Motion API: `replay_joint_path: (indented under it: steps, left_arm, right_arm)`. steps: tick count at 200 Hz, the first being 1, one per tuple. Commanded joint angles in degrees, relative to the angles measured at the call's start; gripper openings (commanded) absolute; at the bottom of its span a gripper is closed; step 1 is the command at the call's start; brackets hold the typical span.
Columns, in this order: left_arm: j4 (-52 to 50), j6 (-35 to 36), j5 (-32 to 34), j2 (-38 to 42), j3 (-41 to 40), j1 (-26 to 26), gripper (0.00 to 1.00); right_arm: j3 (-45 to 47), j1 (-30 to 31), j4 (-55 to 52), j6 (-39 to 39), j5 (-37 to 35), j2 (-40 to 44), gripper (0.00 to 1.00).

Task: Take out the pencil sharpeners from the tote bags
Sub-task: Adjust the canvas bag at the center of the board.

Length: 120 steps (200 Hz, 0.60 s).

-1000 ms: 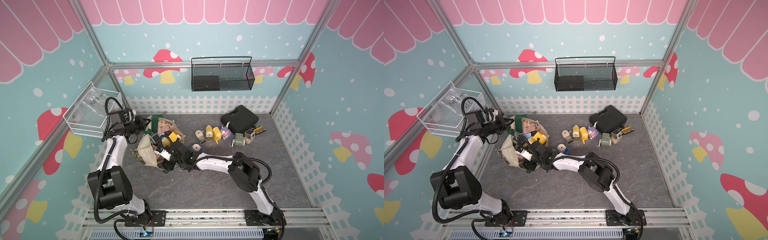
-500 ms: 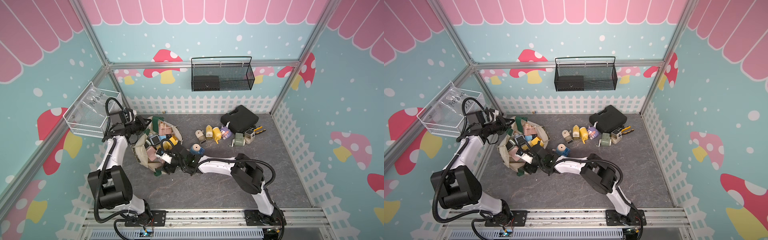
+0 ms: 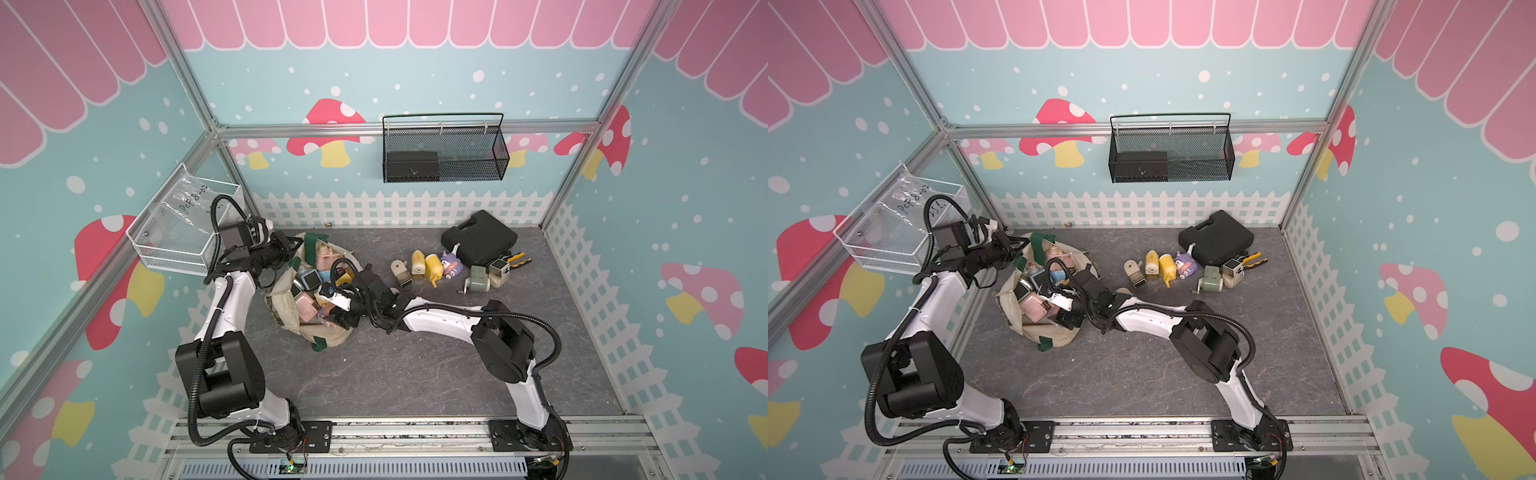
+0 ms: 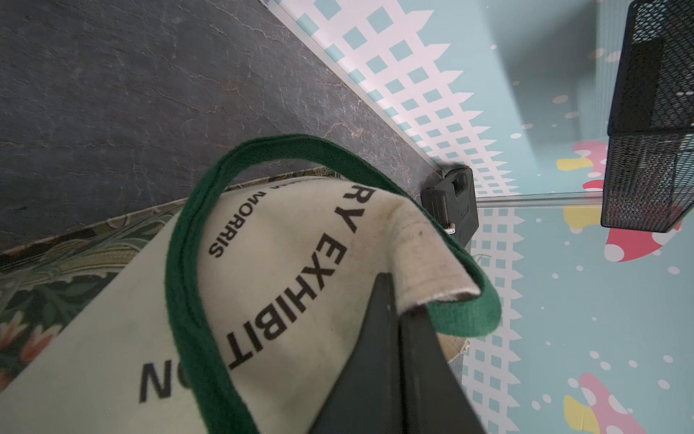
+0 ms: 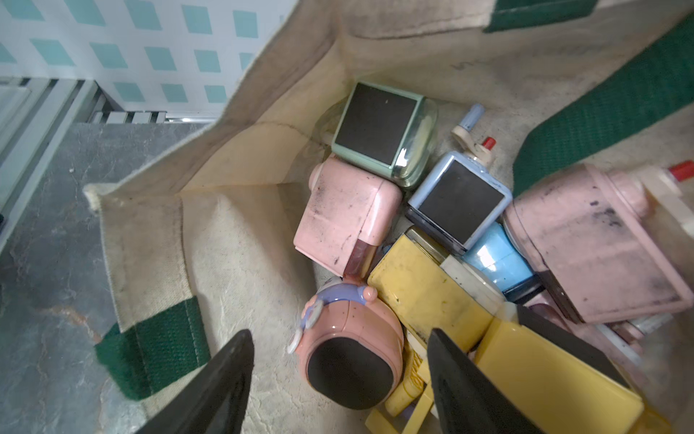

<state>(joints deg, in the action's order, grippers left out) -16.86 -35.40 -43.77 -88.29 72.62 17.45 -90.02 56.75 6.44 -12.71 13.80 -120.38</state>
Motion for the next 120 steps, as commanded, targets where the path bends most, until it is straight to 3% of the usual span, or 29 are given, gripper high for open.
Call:
replay_joint_path:
  steps: [1, 52, 120]
  left_arm:
    - [2.71, -0.20, -1.03, 1.28, -0.29, 0.22, 0.00]
    - [2.75, -0.20, -0.98, 1.10, -0.32, 0.34, 0.00]
    - [2.71, -0.29, -0.93, 0.95, -0.36, 0.63, 0.00]
  right_arm:
    - [-2.76, 0.20, -4.30, -12.34, -0.56, -1.94, 0.80]
    - [-7.96, 0.20, -10.90, -26.87, -1.98, -6.34, 0.84]
    - [-13.87, 0.20, -14.26, -26.75, -2.43, -12.39, 0.90]
